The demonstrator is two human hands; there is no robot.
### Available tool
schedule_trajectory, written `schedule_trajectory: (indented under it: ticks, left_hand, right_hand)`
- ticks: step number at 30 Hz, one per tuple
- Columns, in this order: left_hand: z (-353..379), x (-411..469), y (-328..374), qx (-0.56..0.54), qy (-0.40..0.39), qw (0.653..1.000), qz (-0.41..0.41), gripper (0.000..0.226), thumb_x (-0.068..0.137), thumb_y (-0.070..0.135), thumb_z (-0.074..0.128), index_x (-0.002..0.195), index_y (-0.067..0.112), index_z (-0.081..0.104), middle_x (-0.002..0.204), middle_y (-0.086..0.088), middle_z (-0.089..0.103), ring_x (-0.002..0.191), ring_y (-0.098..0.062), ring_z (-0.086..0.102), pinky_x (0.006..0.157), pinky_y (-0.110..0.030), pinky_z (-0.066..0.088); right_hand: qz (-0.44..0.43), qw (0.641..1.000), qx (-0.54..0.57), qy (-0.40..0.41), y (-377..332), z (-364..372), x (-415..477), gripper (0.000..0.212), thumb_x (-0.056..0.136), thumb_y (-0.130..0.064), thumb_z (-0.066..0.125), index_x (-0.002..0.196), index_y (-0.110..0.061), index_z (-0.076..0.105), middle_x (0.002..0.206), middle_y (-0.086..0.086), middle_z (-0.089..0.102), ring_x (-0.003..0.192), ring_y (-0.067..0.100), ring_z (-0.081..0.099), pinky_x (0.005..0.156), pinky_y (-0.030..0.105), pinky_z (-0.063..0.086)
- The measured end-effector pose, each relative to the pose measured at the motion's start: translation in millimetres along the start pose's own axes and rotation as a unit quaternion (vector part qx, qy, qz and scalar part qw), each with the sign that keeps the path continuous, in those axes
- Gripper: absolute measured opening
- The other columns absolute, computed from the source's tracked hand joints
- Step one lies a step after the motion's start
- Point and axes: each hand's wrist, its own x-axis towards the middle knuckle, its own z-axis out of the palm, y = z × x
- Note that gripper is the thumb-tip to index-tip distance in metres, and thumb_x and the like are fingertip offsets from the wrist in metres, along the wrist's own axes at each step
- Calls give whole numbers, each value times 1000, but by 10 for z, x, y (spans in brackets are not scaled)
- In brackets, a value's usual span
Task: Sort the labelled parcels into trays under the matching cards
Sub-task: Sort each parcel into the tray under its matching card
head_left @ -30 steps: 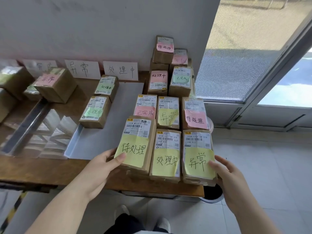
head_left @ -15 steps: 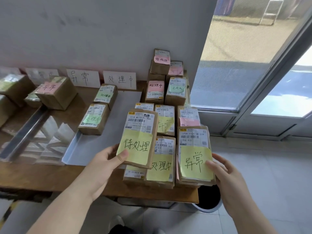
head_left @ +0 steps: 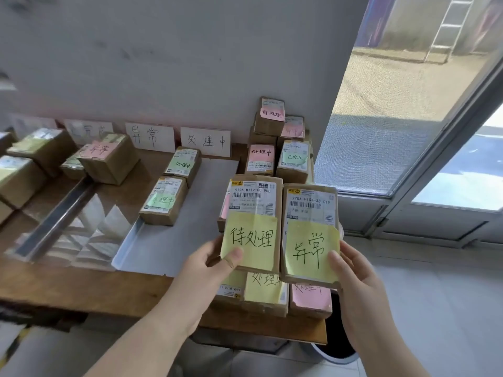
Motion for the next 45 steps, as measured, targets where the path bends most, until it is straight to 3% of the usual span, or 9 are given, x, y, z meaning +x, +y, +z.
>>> schedule_trajectory:
  ticks: [4,8,14,17,23,28,34,42,45]
  left_hand:
    - [-194,8,22,4,-8,1000,17,47,69,56,65,113,39,59,110,22,68,108,2,59,106,-35,39]
    - [-547,16,14,15,-20,999,27,41,75,48,65,115,39,59,111,22,67,109,3,58,106,-33,38]
    - [-1410,58,16,0,-29,999,24,24,93,28,57,113,41,57,114,19,67,117,-3,54,110,-37,35]
    - [-1910,44,25,-1,-37,999,18,30,94,27,55,120,40,53,116,19,66,120,-5,52,111,-39,34]
    - [-2927,11,-26,18,-47,999,13,44,94,30,56,136,33,46,118,20,65,122,-6,51,112,-41,33]
    - [-3542,-27,-49,25,-28,999,8,44,94,33,55,137,33,45,116,19,65,121,-8,51,113,-42,32]
    - [-3969,-53,-71,17,-8,1000,-7,37,94,30,56,130,39,49,111,23,67,112,4,51,103,-27,33]
    - [-4235,155,-108,-10,4,998,-57,40,94,30,55,134,34,49,115,18,67,122,-9,51,113,-43,31]
    - [-4289,271,-51,-15,4,998,-69,40,90,37,59,129,37,52,117,17,66,125,-14,49,113,-46,29]
  right_hand:
    - [-24,999,-20,-40,-3,206,-91,75,50,-48,85,117,-25,61,108,1,71,101,20,68,79,30,57]
    - [-21,999,-8,-41,78,477,-160,40,85,-6,60,122,-20,58,107,1,72,100,18,68,69,19,55]
    - [-20,999,-10,-32,279,1247,-397,41,81,-3,60,115,-26,61,106,-4,72,100,12,67,68,15,53]
    - [-12,999,-18,-40,426,1687,-557,40,89,-1,52,119,-27,59,109,-4,71,102,11,67,75,19,55]
    - [9,999,-37,-36,778,2573,-872,41,90,-6,53,120,-33,57,107,-7,72,102,10,66,83,27,54]
    - [25,999,-47,-3,1035,3156,-1061,34,91,-3,55,118,-23,57,112,-1,70,107,17,64,98,41,48]
    - [51,997,-57,-6,1195,3586,-1143,33,91,-1,55,114,-24,57,111,0,70,108,20,63,101,47,45]
    - [75,993,-81,-44,1276,3860,-920,33,88,-4,60,108,-31,57,110,-5,69,112,16,60,101,43,46]
    - [78,992,-83,-56,1265,3950,-722,33,88,-4,60,103,-33,57,109,-5,68,109,13,60,91,35,50]
